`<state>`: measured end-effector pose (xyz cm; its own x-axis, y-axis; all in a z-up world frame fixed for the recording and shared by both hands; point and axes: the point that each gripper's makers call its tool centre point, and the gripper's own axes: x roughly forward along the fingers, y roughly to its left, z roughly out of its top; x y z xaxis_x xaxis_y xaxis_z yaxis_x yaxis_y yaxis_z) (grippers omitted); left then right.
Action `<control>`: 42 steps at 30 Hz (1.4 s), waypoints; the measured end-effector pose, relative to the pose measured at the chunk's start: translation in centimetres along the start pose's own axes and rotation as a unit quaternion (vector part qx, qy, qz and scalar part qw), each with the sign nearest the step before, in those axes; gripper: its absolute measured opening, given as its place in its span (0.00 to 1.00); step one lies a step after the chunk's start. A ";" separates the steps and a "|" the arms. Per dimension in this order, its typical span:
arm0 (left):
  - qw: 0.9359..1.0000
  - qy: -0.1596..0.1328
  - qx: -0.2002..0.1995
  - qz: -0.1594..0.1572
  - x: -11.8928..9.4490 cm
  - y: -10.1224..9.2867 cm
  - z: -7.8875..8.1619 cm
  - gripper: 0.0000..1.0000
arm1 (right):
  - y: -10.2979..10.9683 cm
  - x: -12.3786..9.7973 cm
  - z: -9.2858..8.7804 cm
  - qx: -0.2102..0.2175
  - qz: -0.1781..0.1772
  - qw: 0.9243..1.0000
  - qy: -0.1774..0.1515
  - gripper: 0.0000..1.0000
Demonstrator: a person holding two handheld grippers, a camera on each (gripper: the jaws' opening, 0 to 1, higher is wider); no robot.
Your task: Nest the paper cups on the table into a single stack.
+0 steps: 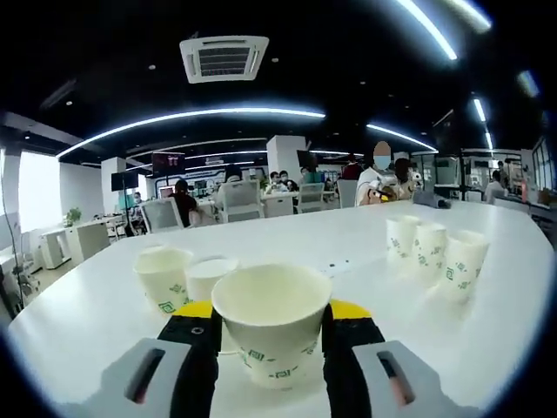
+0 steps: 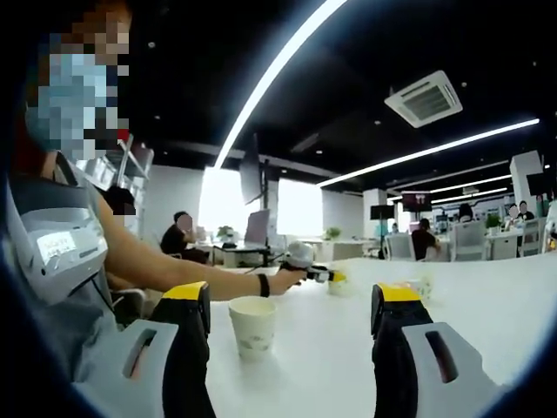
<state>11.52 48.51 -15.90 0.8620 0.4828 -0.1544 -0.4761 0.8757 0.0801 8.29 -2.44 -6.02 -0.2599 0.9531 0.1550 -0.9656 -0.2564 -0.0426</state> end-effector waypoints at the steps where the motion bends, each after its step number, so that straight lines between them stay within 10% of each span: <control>1: 1.000 0.001 -0.001 -0.002 -0.3 -0.3 -0.1 0.49 | 0.0 0.0 0.0 -0.001 0.000 1.000 0.001 0.79; 42: 0.981 -0.100 0.018 -0.164 -14.0 -9.8 7.7 0.48 | 0.3 0.4 -1.2 0.006 0.008 1.000 0.018 0.77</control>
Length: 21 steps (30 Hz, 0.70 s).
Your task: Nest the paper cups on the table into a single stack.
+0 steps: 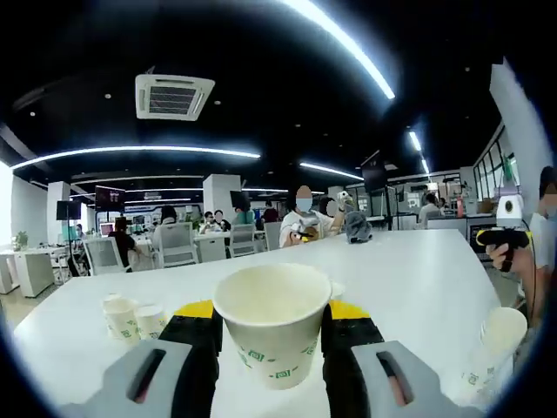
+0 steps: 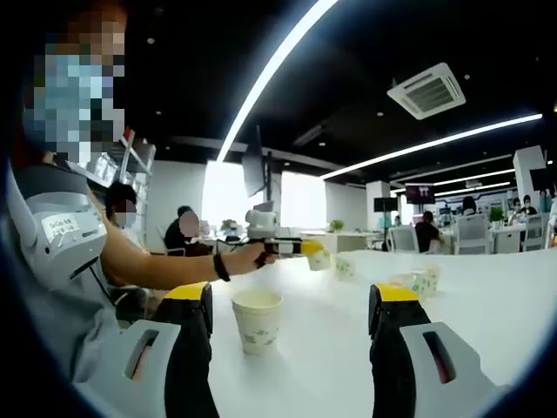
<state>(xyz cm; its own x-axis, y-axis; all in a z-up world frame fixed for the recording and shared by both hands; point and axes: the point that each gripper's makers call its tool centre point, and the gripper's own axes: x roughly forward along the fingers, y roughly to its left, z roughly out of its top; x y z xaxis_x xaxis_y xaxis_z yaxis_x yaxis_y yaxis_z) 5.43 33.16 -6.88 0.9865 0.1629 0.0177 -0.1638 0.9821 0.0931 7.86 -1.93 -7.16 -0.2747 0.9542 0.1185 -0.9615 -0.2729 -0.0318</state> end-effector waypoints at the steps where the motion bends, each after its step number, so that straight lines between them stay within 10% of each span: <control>1: 1.000 -0.003 0.001 -0.004 -0.1 -0.2 0.2 0.48 | 0.0 0.0 -0.1 0.001 -0.001 1.000 0.001 0.77; 21: 0.995 -0.031 0.008 -0.095 -4.2 -9.1 4.4 0.48 | 0.3 0.3 -0.5 0.002 0.002 1.000 0.004 0.76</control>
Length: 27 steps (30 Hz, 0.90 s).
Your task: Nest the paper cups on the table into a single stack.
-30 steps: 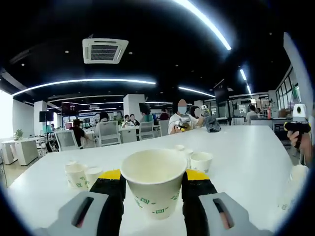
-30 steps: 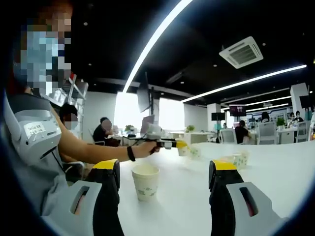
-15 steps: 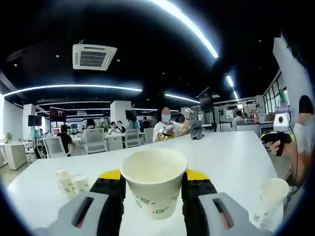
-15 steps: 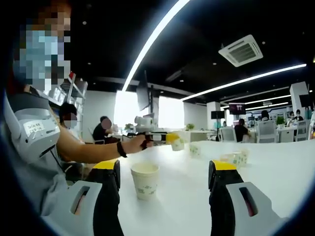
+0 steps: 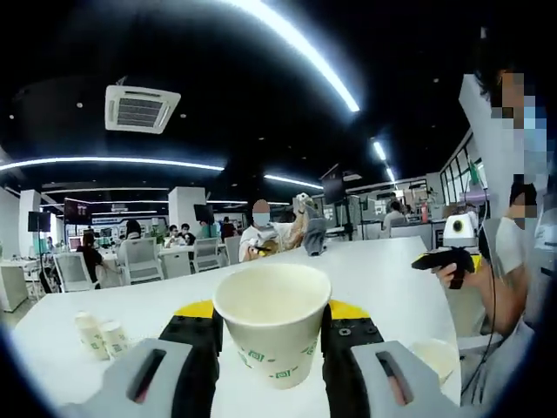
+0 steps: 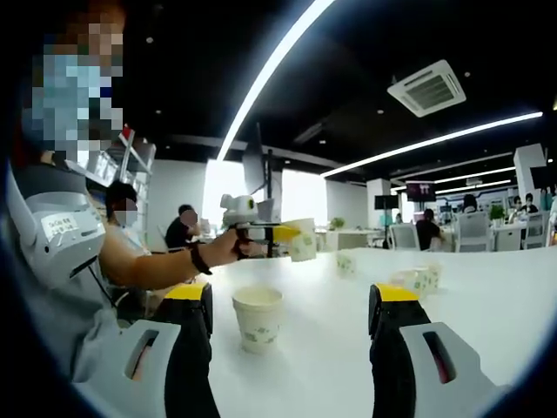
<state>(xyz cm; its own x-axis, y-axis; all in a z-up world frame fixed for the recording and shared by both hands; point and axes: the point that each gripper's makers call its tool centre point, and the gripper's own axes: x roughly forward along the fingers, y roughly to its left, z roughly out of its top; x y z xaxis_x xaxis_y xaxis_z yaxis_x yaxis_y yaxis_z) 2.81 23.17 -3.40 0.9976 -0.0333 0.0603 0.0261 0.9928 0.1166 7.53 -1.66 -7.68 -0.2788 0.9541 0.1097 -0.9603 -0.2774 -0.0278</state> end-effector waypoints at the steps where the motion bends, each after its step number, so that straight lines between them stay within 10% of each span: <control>1: 1.000 -0.003 -0.001 -0.008 -0.2 -0.7 0.4 0.48 | 0.0 0.0 0.0 0.000 0.000 1.000 0.000 0.76; 15: 0.999 -0.016 0.016 -0.049 -0.8 -6.8 2.5 0.48 | 0.2 0.1 -0.1 -0.001 0.003 1.000 0.004 0.76; 27: 0.996 0.006 0.005 -0.089 -1.3 -11.0 0.7 0.48 | 0.3 0.0 -0.2 -0.003 0.004 1.000 0.006 0.77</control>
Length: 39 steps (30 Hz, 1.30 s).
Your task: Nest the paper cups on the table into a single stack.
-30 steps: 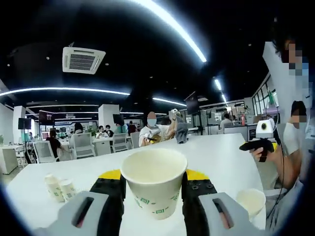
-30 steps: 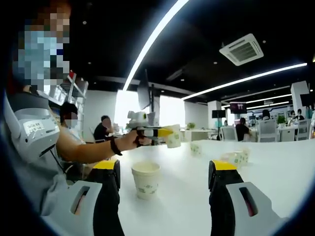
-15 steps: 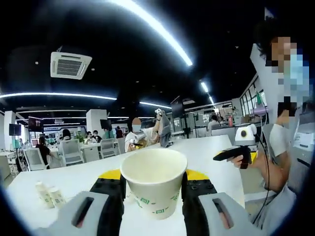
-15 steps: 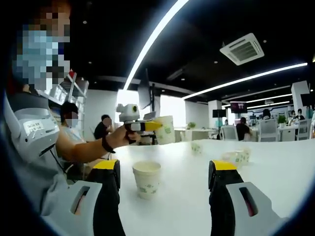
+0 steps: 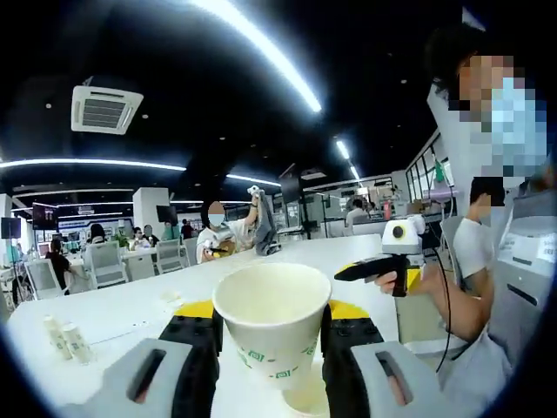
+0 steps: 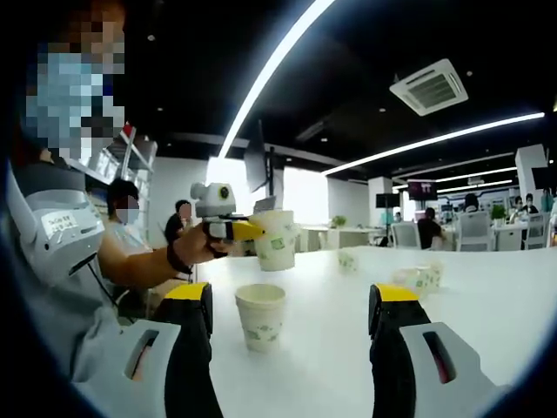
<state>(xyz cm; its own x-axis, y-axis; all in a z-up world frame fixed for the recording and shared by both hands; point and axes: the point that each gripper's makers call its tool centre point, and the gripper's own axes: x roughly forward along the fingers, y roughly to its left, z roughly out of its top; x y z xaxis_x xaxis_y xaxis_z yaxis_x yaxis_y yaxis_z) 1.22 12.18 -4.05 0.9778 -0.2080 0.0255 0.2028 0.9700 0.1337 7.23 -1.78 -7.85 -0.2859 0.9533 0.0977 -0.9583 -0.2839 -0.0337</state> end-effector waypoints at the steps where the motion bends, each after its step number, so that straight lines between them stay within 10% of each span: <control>1: 1.000 0.001 -0.003 -0.001 0.0 -0.2 -0.2 0.48 | 0.0 0.0 0.0 0.000 0.000 1.000 0.000 0.77; 39: 0.999 0.039 -0.010 -0.012 0.5 -3.0 -5.5 0.49 | -0.1 -0.2 -0.3 -0.002 -0.001 1.000 0.007 0.77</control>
<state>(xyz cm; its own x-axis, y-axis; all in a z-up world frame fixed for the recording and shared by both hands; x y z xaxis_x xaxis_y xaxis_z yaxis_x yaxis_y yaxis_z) 1.36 9.86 -9.89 0.9738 -0.2209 -0.0545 0.2259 0.9674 0.1142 7.35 -1.88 -8.18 -0.2835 0.9553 0.0843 -0.9589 -0.2813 -0.0369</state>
